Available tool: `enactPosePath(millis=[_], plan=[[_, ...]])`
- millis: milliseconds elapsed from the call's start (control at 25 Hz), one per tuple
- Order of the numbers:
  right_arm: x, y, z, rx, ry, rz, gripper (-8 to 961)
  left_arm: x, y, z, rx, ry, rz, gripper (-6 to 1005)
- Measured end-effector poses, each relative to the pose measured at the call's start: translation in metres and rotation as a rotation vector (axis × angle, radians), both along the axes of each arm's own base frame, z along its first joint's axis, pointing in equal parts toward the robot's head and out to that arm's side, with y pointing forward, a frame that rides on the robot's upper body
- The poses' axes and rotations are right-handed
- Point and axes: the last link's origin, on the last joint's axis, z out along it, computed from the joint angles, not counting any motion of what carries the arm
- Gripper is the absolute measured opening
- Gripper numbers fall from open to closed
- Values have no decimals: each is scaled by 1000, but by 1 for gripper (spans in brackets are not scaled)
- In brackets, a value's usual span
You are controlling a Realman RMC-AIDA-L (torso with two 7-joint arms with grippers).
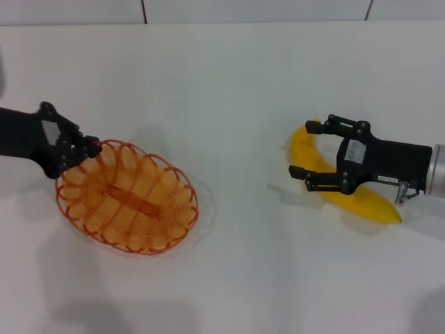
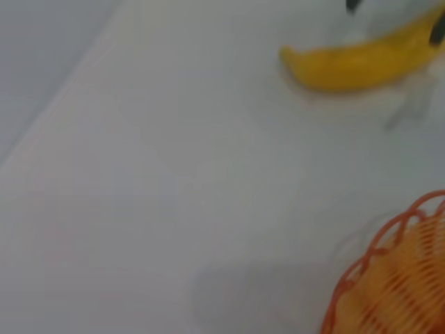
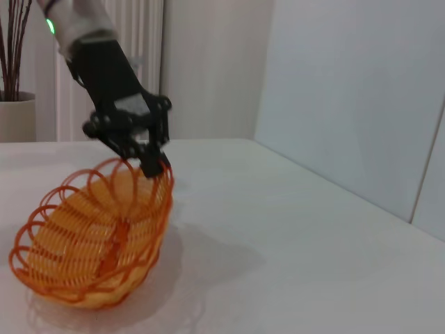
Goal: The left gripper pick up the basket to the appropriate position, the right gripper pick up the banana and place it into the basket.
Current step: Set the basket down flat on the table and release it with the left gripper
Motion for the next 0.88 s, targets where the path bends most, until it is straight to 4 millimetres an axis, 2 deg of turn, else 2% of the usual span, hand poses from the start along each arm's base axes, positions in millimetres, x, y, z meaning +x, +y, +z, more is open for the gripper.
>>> enactPosePath(millis=[240, 320, 360, 520, 720, 880], plan=[[3, -1, 1, 9, 0, -12, 794, 4, -22, 18, 48, -171, -24, 71], [3, -1, 2, 12, 0, -15, 792, 5, -25, 20, 55, -205, -33, 72], [4, -1, 2, 12, -1, -16, 792, 6, -33, 22, 63, -278, -48, 72], [4, -1, 1, 13, 0, -19, 789, 1, -34, 20, 94, -362, 7, 74], [0, 1, -1, 12, 3, -10, 785, -12, -12, -4, 148, -429, 197, 76], [-1, 2, -1, 15, 5, -9, 782, -10, 14, -29, 167, -457, 312, 78]])
